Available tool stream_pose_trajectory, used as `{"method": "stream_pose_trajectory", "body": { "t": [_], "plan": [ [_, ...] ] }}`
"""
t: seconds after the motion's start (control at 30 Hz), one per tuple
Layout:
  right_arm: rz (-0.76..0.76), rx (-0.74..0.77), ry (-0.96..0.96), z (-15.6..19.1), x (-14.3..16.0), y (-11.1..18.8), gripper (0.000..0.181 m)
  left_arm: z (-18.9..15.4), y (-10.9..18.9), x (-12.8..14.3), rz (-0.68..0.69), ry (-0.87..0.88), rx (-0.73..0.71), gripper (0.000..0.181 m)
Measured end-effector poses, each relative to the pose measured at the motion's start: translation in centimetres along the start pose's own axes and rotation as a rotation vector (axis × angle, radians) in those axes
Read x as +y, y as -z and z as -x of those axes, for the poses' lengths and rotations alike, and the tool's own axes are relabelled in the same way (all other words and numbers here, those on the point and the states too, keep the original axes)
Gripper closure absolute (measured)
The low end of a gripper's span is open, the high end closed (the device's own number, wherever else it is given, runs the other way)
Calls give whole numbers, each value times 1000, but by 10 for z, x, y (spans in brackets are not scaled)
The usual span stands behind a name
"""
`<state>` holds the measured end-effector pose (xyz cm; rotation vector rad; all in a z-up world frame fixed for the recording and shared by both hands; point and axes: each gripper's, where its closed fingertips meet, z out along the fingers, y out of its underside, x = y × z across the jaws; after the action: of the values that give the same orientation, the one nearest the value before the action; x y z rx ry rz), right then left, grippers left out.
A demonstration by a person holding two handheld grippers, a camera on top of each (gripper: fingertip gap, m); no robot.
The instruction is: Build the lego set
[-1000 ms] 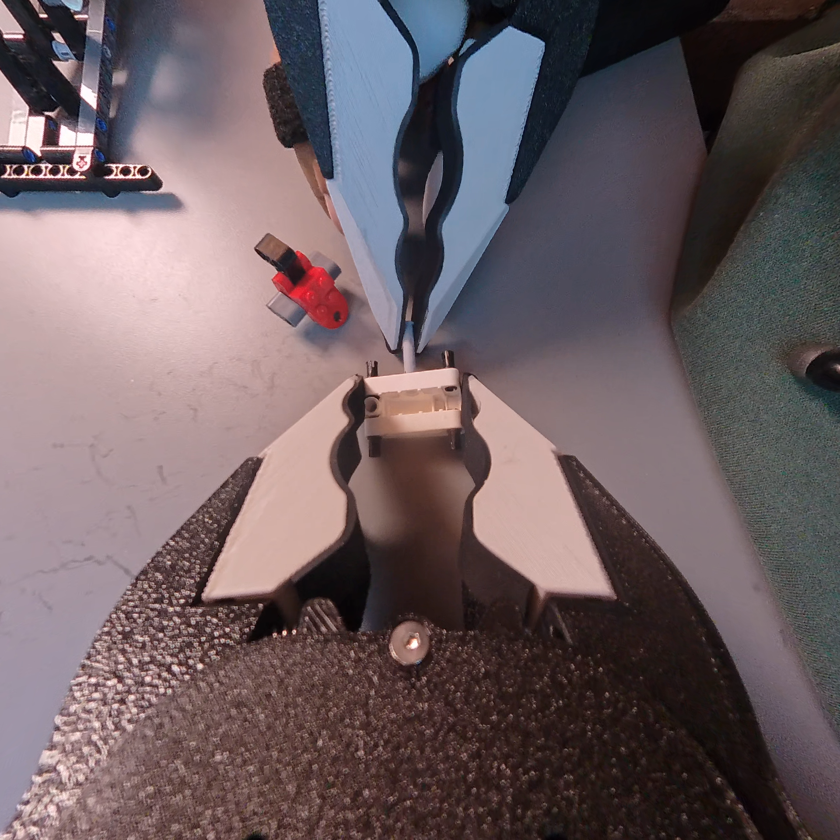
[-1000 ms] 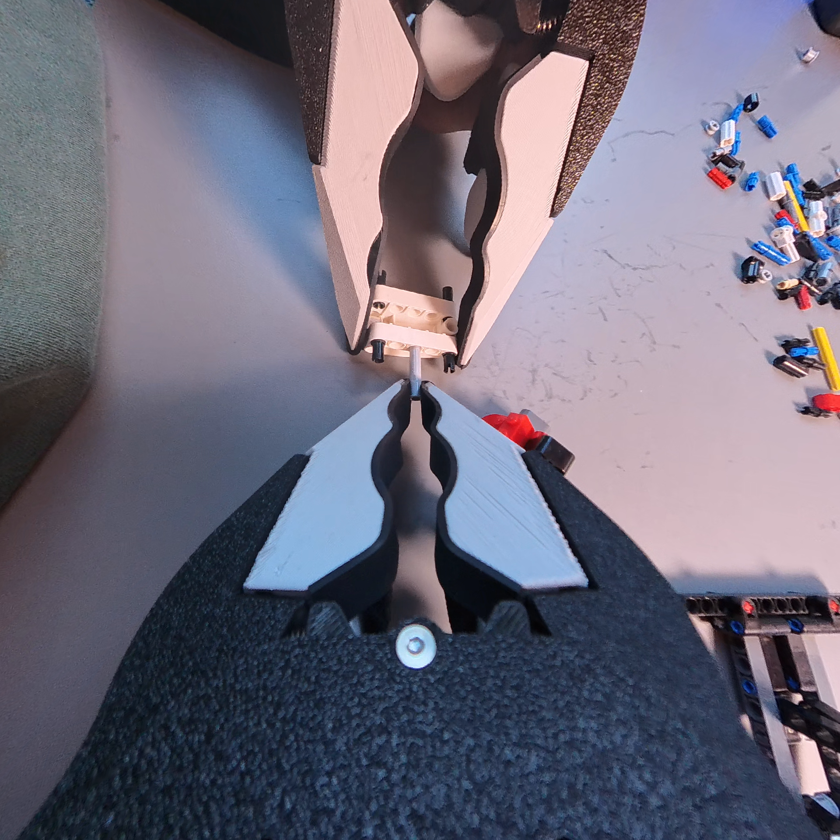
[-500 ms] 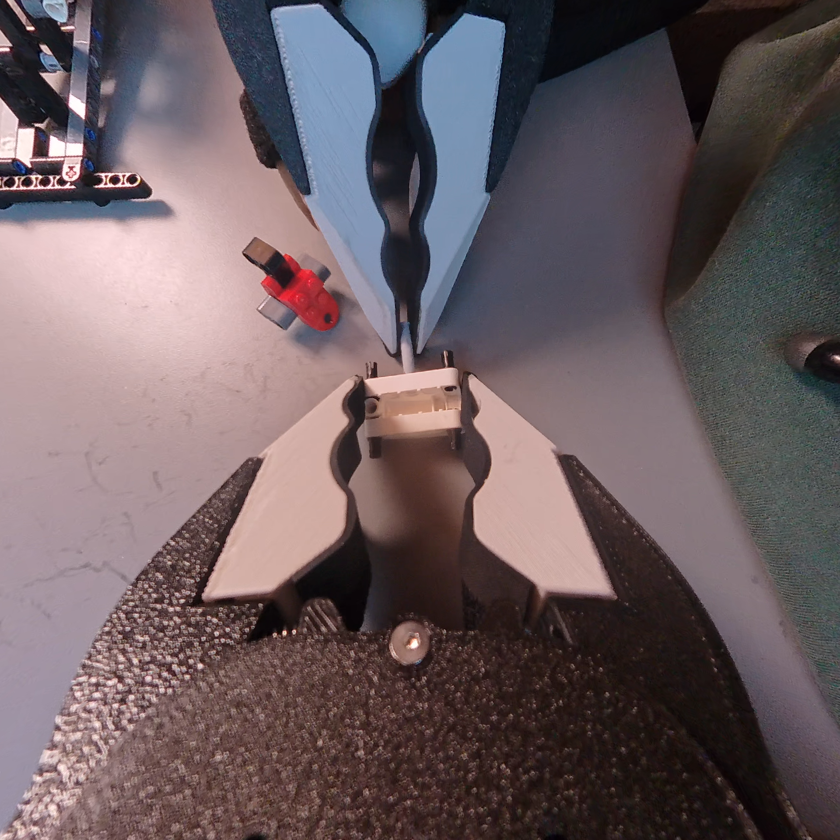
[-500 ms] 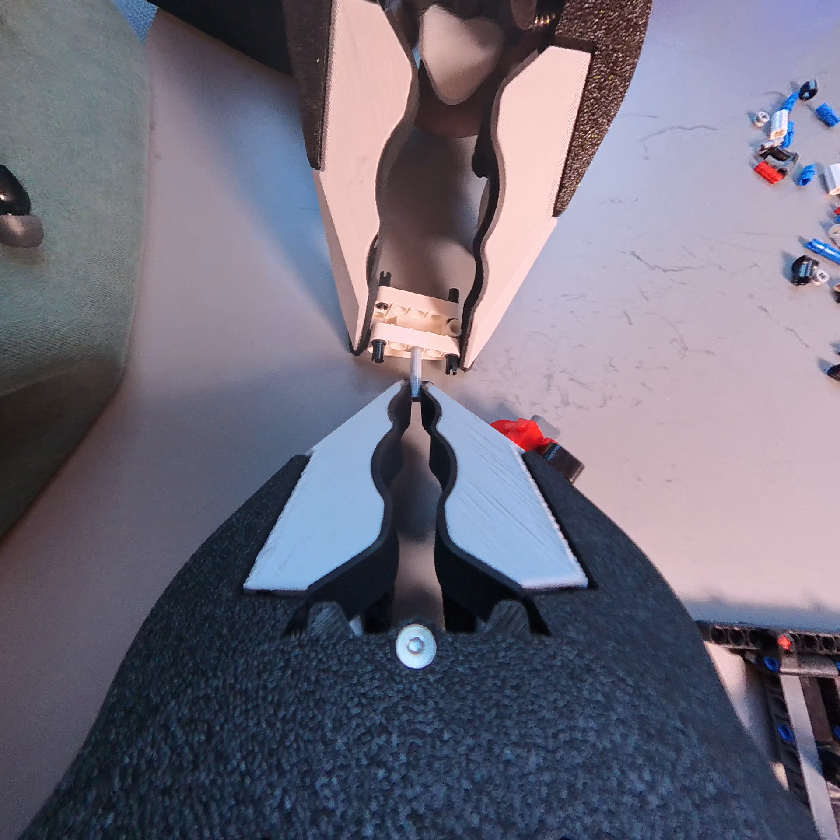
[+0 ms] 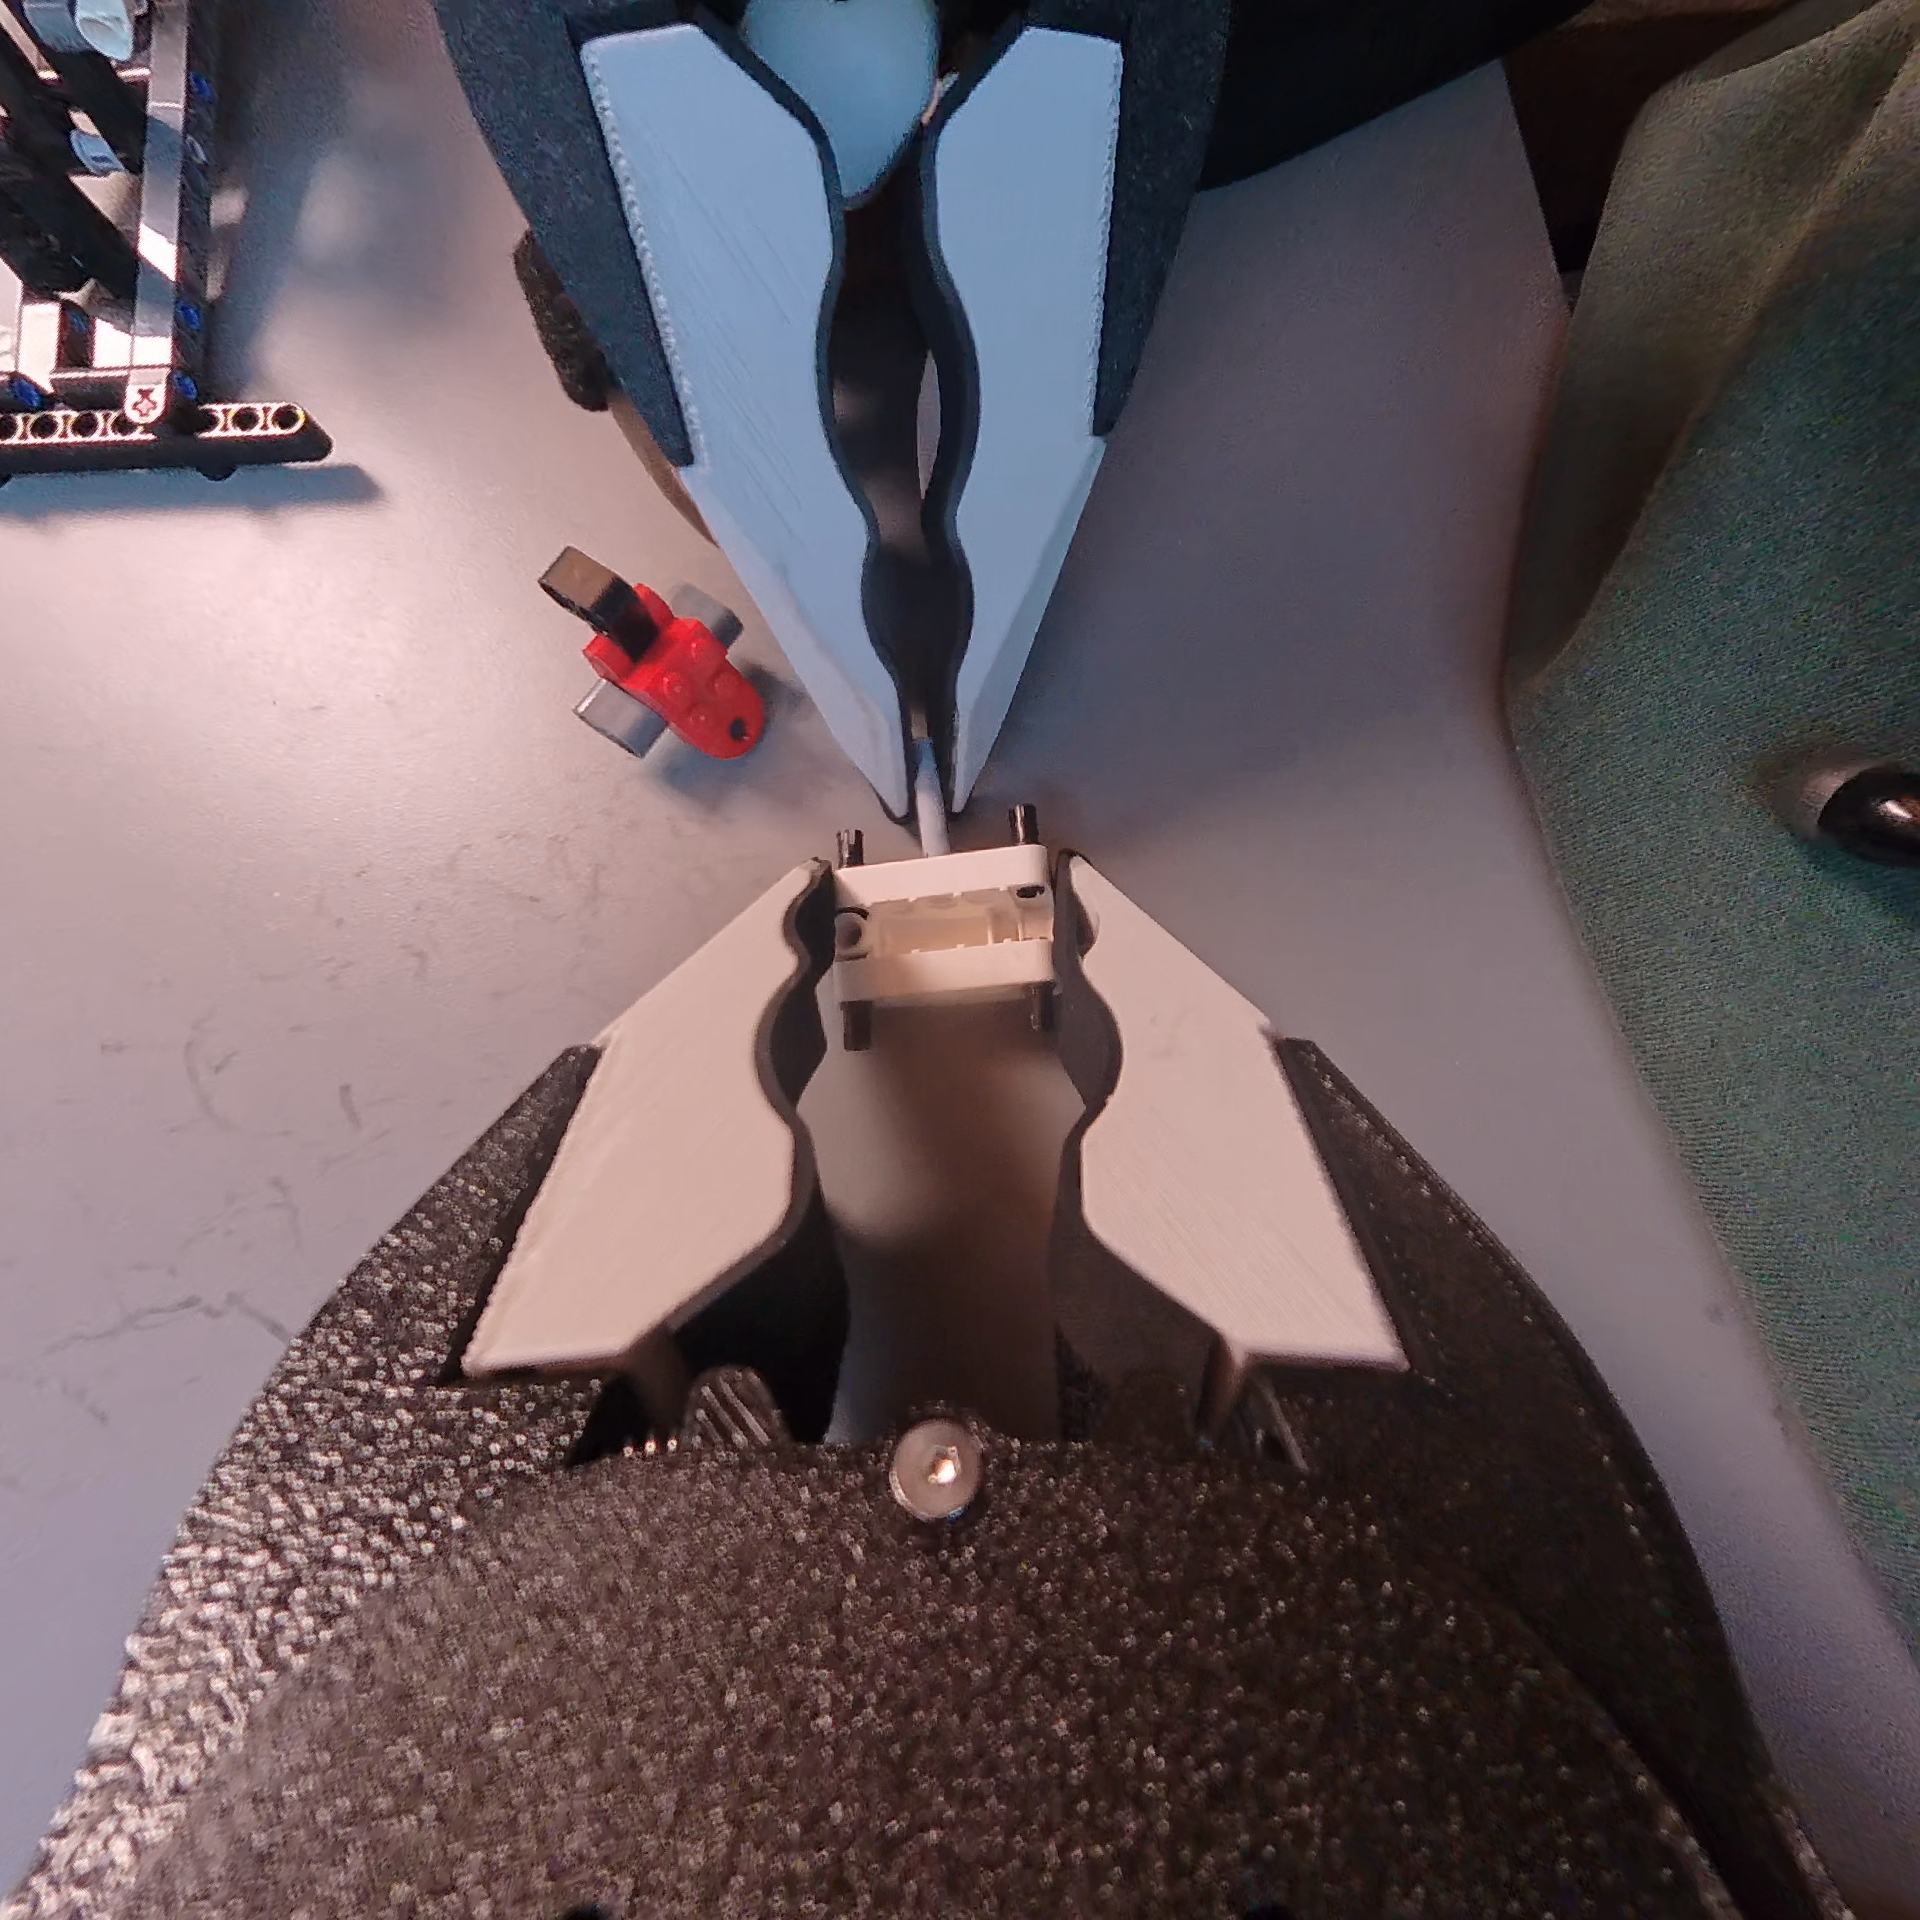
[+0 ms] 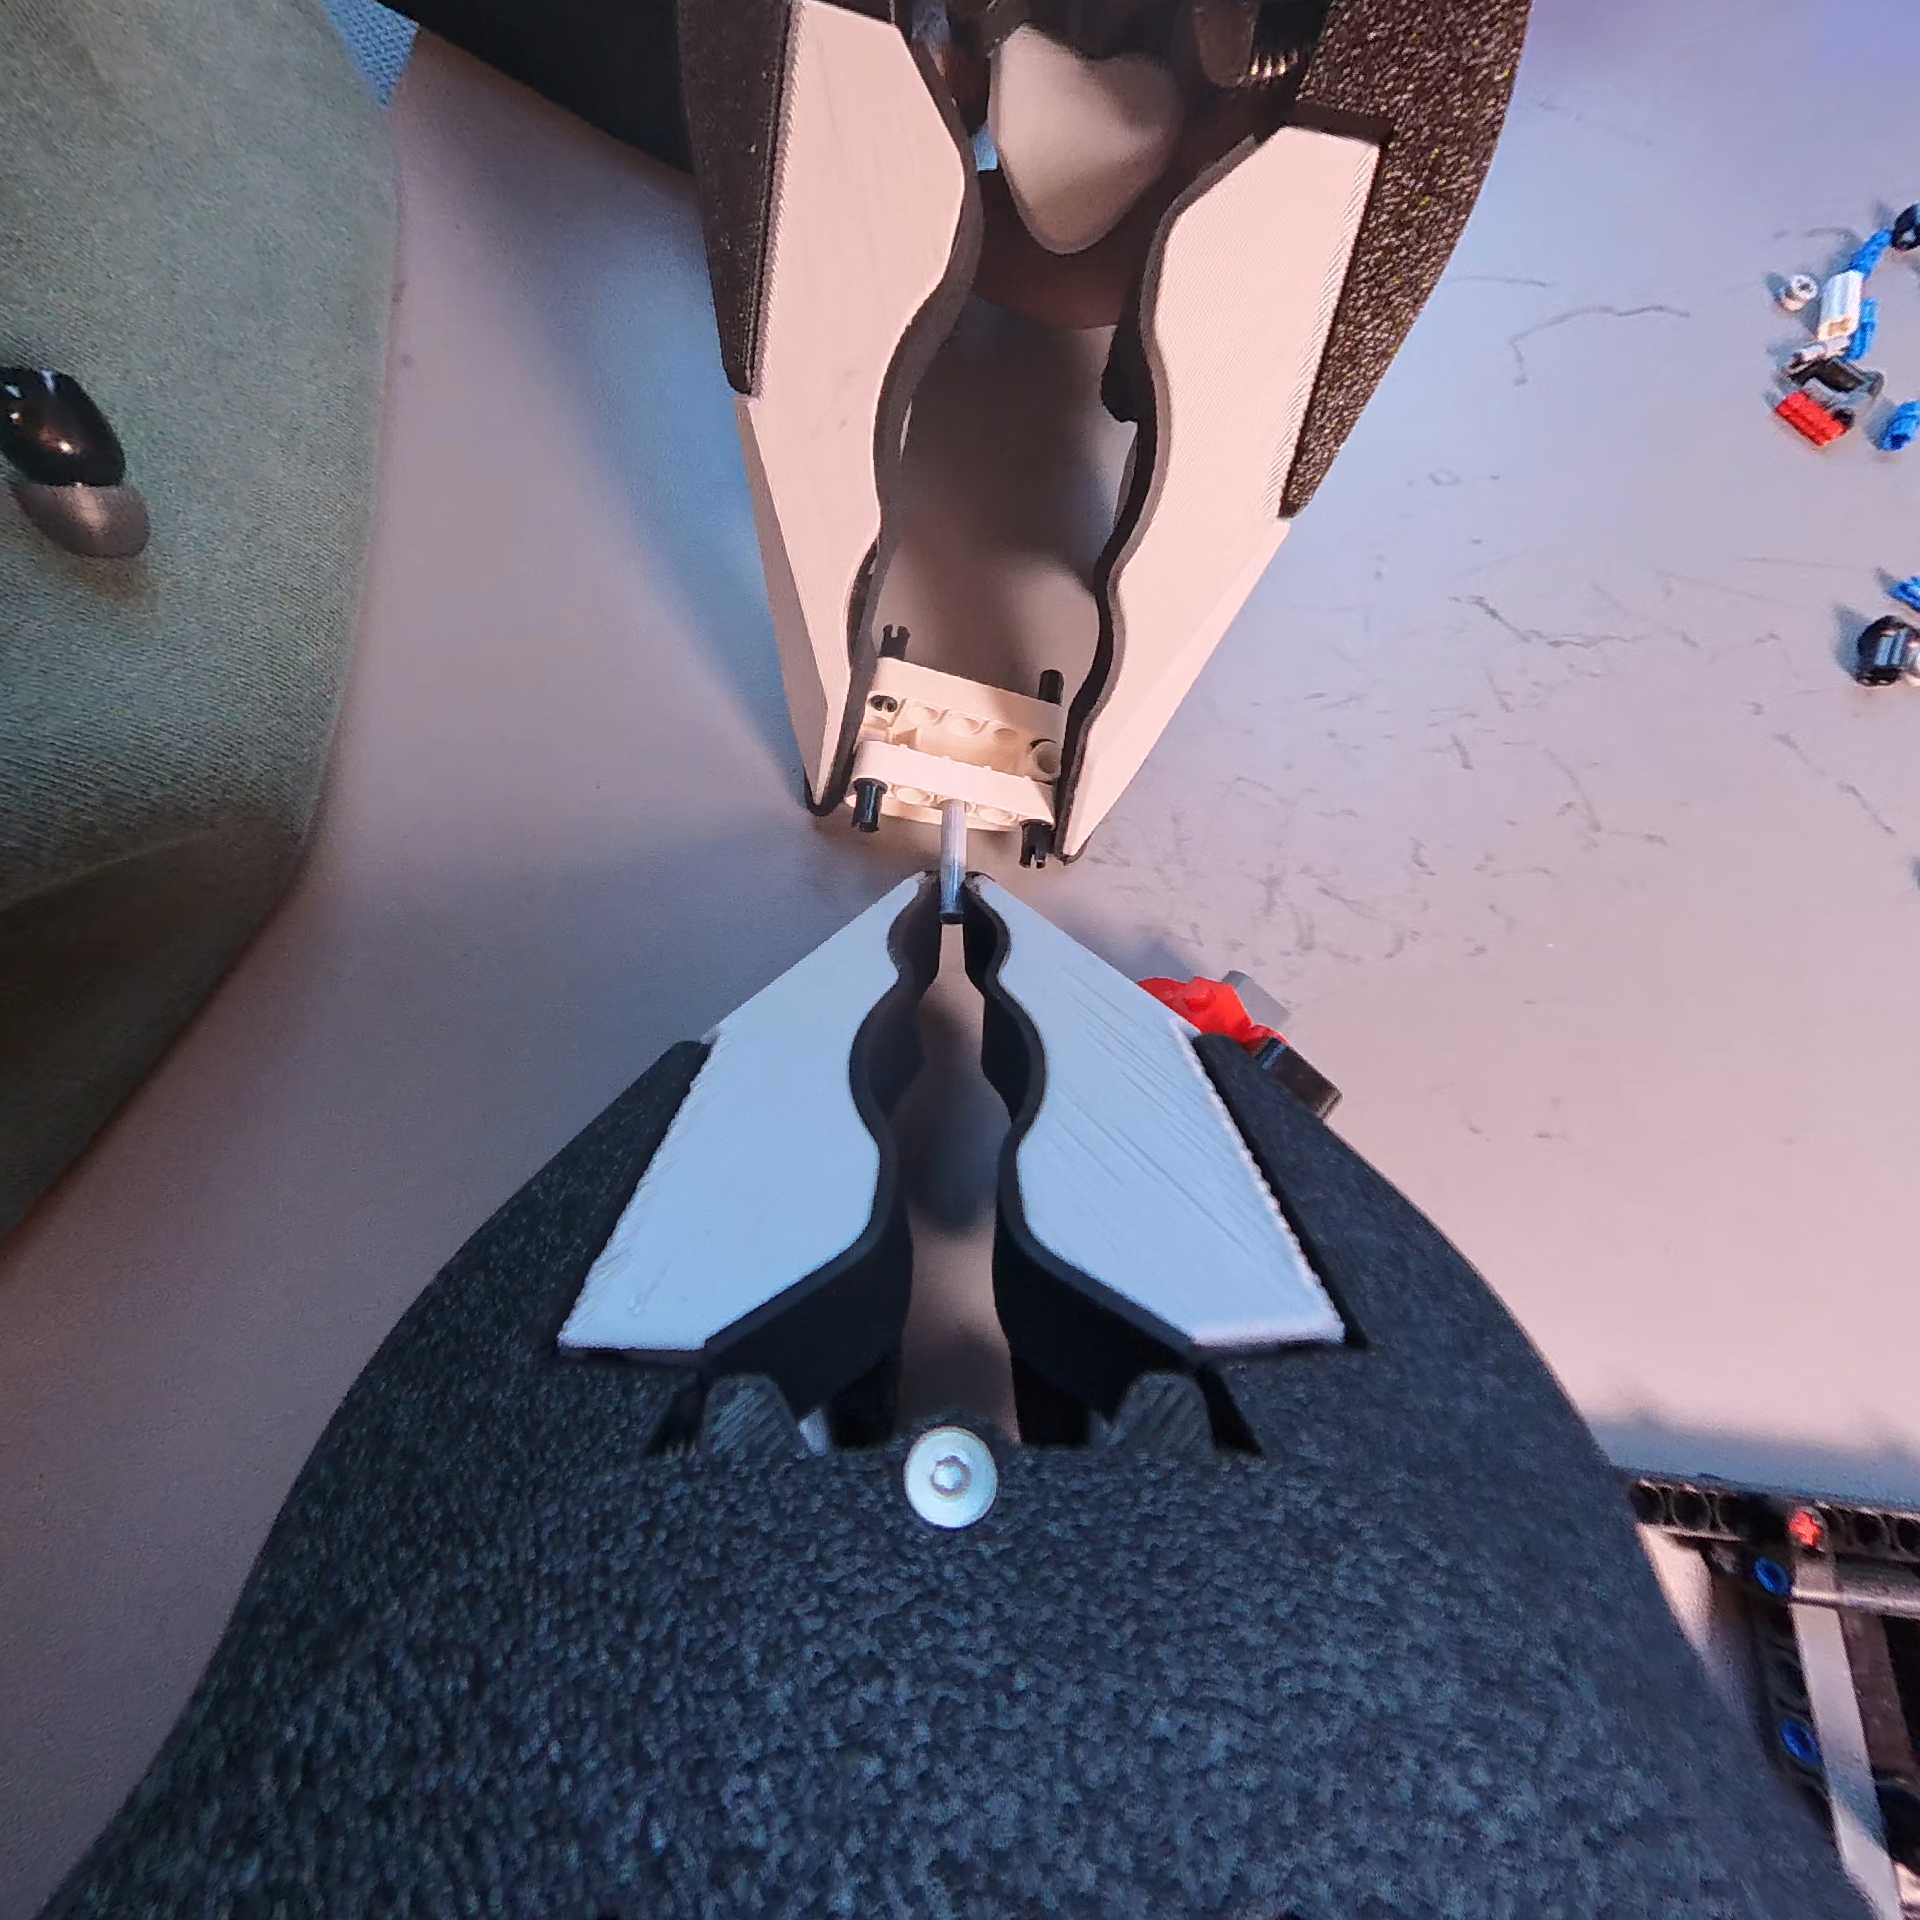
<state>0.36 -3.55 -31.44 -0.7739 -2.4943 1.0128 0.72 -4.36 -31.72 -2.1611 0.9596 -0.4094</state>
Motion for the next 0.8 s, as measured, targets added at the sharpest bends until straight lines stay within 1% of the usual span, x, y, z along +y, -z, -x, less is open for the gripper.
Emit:
{"method": "stream_pose_trajectory", "body": {
  "t": [0.1,0.2,0.27,0.37,0.43,0.57,0.67,0.8],
  "plan": [
    [-4,-29,-15,-1,0,-1,179,0,0,0,0,-1,1,139],
    [9,-17,-20,2,-1,-1,179,0,0,0,0,-1,1,139],
    [-12,-81,-46,12,-6,-3,176,0,0,0,-1,-1,2,139],
    [3,-71,-45,11,-5,-5,175,0,0,0,0,1,0,139],
    [15,-51,-58,4,-1,-2,178,0,0,0,-1,1,7,140],
    [18,-91,-52,6,-2,-2,178,-4,2,-1,-7,-37,16,140],
    [-14,-61,-92,2,-5,-1,178,-2,4,-2,-25,-49,-2,140],
    [-64,3,-106,-4,-15,9,177,3,14,-15,-123,-29,-17,140]
  ]
}}
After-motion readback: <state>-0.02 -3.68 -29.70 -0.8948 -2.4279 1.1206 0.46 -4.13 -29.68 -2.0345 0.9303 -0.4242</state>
